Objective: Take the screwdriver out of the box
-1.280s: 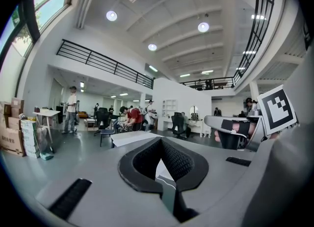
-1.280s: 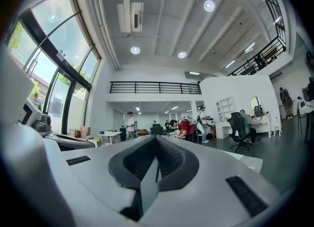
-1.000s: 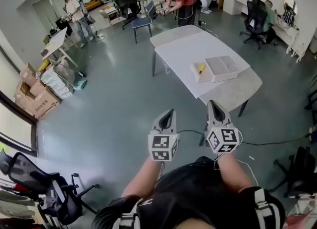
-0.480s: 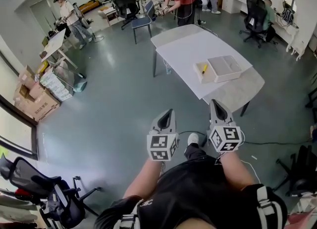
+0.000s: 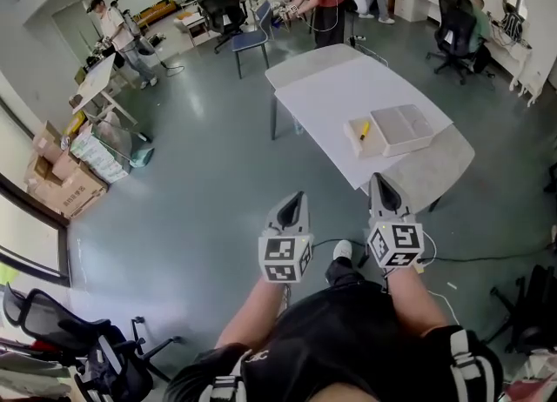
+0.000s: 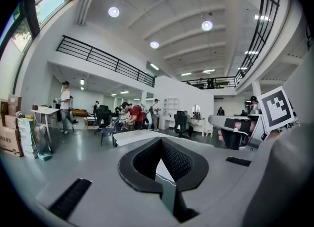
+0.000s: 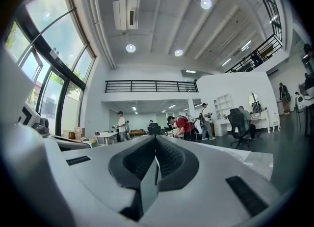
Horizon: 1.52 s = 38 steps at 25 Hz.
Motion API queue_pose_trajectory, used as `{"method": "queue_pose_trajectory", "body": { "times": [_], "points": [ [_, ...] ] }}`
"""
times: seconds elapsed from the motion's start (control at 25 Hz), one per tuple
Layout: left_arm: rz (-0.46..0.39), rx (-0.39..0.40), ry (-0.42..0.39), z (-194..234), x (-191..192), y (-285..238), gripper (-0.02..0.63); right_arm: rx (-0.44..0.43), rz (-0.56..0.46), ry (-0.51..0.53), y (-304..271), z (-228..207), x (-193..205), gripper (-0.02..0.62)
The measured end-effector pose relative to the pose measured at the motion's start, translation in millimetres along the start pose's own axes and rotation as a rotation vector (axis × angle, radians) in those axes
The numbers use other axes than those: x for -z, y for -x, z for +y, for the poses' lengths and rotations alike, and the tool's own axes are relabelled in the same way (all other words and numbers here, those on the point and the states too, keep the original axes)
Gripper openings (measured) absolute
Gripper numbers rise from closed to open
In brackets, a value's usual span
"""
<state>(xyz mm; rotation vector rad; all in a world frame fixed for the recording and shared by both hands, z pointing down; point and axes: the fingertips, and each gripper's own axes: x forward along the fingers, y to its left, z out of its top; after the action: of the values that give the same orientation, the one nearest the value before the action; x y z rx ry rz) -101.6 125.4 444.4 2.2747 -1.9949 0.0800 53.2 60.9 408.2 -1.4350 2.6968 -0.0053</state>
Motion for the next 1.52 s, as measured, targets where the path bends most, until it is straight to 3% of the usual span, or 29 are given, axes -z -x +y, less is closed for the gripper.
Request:
{"method": "queue_pose_trajectory", "body": {
  "times": [0.36, 0.8, 1.16, 1.52],
  "points": [
    [0.023, -0.01, -0.02, 26.0, -15.7, -111.4, 0.005, -0.012, 0.022, -0.015, -102.1, -52.2, 12.5, 0.014],
    [0.062, 0.011, -0.046, 29.0, -40.4, -255.2, 0.005, 0.008, 0.056, -0.042, -209.8, -144.1, 19.8, 0.014],
    [0.141, 0.017, -0.056, 22.8, -30.9, -336.5, 0.005, 0.036, 0.112, -0.085, -255.4, -209.6, 46.1, 0.014],
    [0.167, 0.098, -0.084, -3.7, -26.4, -393.2, 0.005, 0.081, 0.157, -0.12, -264.9, -243.5, 65.5, 0.014]
  ]
}}
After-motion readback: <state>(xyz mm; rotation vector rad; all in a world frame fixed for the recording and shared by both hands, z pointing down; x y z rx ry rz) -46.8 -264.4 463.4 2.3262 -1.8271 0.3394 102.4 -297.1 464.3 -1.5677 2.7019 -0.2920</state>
